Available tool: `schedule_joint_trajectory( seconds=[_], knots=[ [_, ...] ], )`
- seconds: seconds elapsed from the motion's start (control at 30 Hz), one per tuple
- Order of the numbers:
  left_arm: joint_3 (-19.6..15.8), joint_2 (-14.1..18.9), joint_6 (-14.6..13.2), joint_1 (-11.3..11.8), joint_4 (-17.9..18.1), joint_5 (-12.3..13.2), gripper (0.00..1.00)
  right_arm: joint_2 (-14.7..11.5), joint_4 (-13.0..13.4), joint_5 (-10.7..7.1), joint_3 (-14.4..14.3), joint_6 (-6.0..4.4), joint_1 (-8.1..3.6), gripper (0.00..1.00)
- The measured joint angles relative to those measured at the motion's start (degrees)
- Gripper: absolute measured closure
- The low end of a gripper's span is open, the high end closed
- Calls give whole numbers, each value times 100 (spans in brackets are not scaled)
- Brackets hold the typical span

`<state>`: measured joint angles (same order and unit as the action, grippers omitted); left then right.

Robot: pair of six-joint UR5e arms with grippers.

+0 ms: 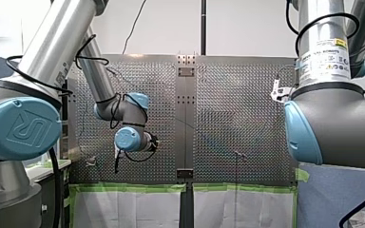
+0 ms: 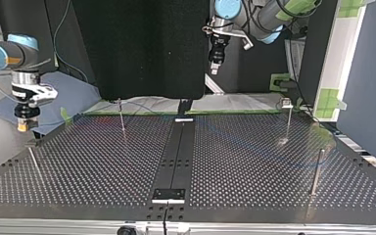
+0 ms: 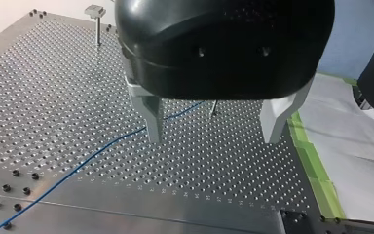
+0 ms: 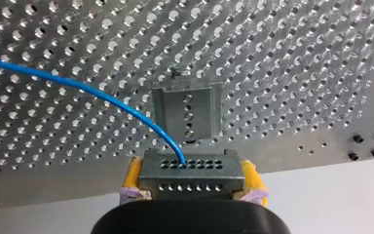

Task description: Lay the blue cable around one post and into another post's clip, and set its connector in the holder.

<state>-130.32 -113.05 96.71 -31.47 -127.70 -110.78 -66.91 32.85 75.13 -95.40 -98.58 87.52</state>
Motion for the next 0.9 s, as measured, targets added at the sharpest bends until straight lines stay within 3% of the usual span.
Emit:
schedule_joint_trajectory(
  seconds=[0.3,0.9],
  knots=[
    [0,0,-20,6,-41,-9,0,249,-382,-195,279,81,-3,100],
    [0,1,-35,53,-103,-11,0,285,-773,-679,686,100,-42,100]
  ],
)
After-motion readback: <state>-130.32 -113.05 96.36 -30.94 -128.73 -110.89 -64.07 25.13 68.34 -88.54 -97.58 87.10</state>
